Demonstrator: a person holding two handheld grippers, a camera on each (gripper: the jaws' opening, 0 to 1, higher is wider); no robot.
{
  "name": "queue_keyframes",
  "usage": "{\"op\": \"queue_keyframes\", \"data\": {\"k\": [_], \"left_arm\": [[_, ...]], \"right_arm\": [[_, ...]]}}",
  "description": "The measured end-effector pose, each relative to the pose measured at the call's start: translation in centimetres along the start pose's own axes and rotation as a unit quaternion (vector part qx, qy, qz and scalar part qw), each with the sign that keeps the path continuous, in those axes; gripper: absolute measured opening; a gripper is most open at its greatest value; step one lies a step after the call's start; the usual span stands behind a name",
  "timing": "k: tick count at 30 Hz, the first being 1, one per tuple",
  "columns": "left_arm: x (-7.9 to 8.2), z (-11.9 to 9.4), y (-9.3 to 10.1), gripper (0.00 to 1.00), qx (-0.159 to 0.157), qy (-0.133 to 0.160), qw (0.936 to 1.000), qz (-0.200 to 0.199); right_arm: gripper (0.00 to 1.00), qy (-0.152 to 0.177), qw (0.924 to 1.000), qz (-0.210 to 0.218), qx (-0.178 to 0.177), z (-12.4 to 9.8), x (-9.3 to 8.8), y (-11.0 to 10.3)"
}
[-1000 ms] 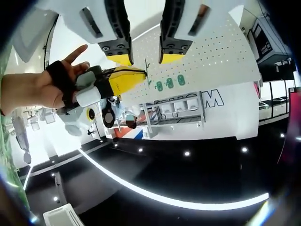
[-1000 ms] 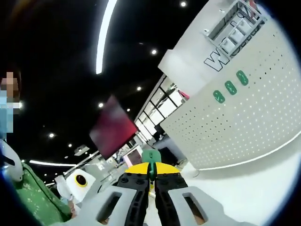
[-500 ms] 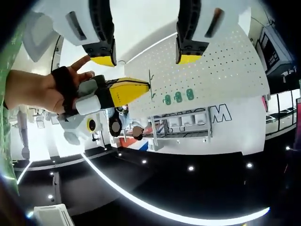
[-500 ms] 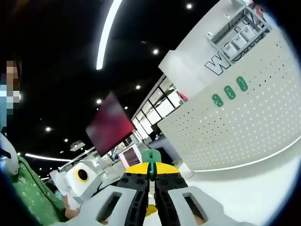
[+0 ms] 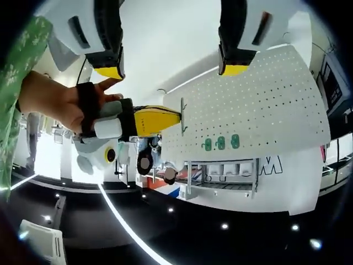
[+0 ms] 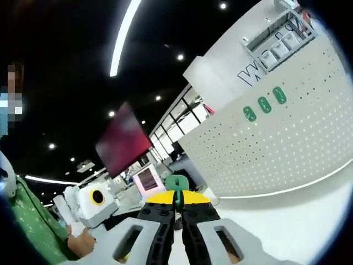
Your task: Insert the hook assembly into the mounting plate slot until the hook locks in place.
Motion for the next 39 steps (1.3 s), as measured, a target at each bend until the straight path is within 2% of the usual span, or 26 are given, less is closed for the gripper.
{"op": "queue_keyframes", "data": {"k": [5, 9, 16, 22, 24, 25, 27, 31, 34, 39], "left_arm": [[-0.1, -0.3, -0.3, 0.75, -0.009, -0.010, 0.9998, -0.018], [-0.2, -0.4, -0.3, 0.74, -0.011, -0.014, 0.9996, -0.020], [-0.3, -0.6, -0.3, 0.74, -0.015, -0.020, 0.9995, -0.019], [-0.3, -1.1, -0.4, 0.74, -0.018, -0.026, 0.9993, -0.017], [-0.4, -1.3, -0.5, 0.74, -0.019, -0.028, 0.9993, -0.019], [-0.4, -1.3, -0.5, 0.74, -0.020, -0.028, 0.9992, -0.019], [-0.3, -1.5, -0.6, 0.74, -0.022, -0.030, 0.9991, -0.020], [-0.4, -1.8, -0.7, 0.74, -0.023, -0.034, 0.9990, -0.020], [-0.4, -2.0, -0.7, 0.74, -0.025, -0.037, 0.9988, -0.019], [-0.7, -2.3, -0.9, 0.74, -0.026, -0.040, 0.9987, -0.020]], "right_arm": [[0.01, -0.005, 0.9997, -0.017, -0.018, 0.1, -0.4, 0.9], [0.01, -0.015, 0.9980, -0.048, -0.040, 0.2, -0.9, 1.7], [0.01, -0.023, 0.9896, -0.113, -0.086, 0.6, -1.7, 3.0], [0.01, -0.024, 0.9752, -0.180, -0.127, 0.8, -2.0, 3.7], [0.01, -0.023, 0.9691, -0.202, -0.140, 0.9, -2.0, 3.9], [0.01, -0.024, 0.9633, -0.223, -0.148, 0.9, -2.0, 3.9], [0.01, -0.026, 0.9584, -0.239, -0.154, 1.1, -2.2, 3.8], [0.01, -0.028, 0.9506, -0.258, -0.170, 1.4, -2.6, 3.9], [0.01, -0.025, 0.9406, -0.275, -0.198, 1.4, -2.7, 4.3], [0.01, -0.014, 0.9319, -0.285, -0.224, 1.6, -2.7, 4.8]]}}
Point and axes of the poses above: the point that each gripper's makers call its tool centre point, and the gripper's own axes: z roughly forward along the fingers, y roughly to its right, x roughly out of its top, the point moved 6 cm from there along -z, roughly backward along the fingers, and after that the axes turned 5 degrees about z, right-handed, at the moved point
